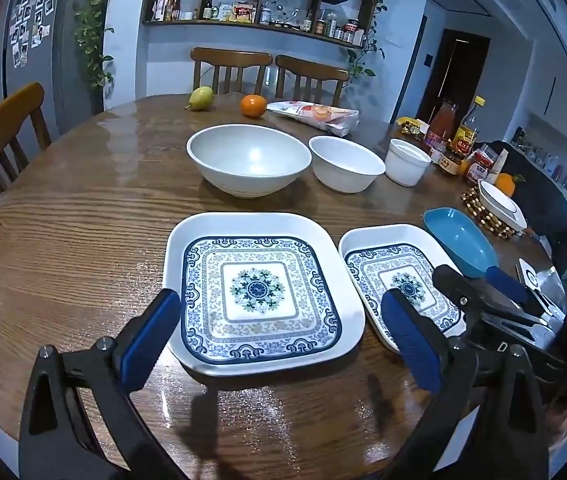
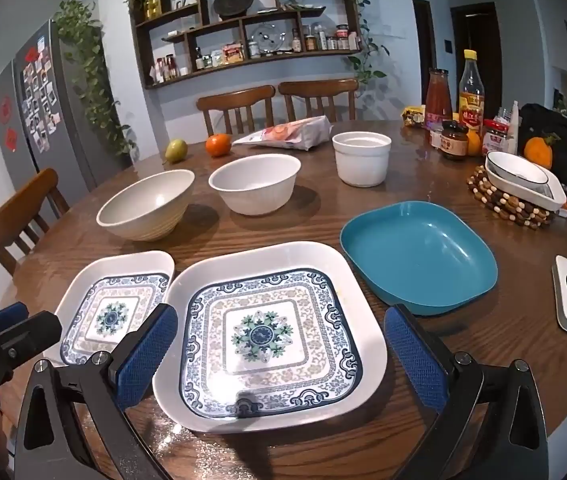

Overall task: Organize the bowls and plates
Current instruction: 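Move both grippers toward the smaller blue-and-white patterned square plate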

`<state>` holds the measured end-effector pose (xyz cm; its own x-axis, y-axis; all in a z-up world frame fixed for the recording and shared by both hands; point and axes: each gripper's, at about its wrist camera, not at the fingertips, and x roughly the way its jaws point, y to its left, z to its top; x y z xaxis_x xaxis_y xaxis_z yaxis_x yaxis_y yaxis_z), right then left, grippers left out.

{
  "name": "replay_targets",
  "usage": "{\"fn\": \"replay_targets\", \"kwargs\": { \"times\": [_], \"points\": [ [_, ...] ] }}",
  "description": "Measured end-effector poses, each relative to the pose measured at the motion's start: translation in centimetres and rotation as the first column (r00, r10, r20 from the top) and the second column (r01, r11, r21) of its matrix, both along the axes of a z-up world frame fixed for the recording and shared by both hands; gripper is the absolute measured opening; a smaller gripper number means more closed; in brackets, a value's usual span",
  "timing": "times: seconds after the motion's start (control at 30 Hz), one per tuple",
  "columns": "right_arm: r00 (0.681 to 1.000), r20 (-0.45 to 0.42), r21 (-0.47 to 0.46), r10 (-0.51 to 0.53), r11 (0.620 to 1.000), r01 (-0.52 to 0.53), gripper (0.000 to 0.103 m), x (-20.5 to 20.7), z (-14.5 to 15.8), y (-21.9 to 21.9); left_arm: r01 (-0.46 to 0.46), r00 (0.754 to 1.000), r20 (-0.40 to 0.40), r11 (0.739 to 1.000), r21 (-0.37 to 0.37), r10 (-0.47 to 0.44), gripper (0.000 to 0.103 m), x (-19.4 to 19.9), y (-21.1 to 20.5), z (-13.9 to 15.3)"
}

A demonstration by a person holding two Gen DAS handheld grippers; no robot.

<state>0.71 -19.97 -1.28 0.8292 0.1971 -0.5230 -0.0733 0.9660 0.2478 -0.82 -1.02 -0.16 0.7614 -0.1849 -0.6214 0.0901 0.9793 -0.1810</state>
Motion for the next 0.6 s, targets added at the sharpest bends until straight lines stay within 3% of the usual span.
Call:
{"fn": "replay_targets", "kwargs": {
  "times": [0.2,0.4,0.6],
  "points": [
    [1.0,-0.005,0.015,-0.005,1.0,0.005,0.103,0.4,-0.18,-0.47,0.065,0.998,-0.022,0.996,-0.057,-0.066,0.099,0.13,-0.12,-0.09],
    [1.0,-0.005,0.02,-0.003,1.0,0.003,0.103,0.33,-0.25,-0.56,0.043,0.999,-0.023,0.998,-0.034,-0.044,0.096,0.4,-0.26,-0.14],
    [1.0,-0.01,0.03,-0.011,0.999,0.012,0.103,0.32,-0.43,-0.84,0.051,0.997,-0.054,0.997,-0.061,-0.055,0.086,1.0,0.17,-0.52]
  ]
}}
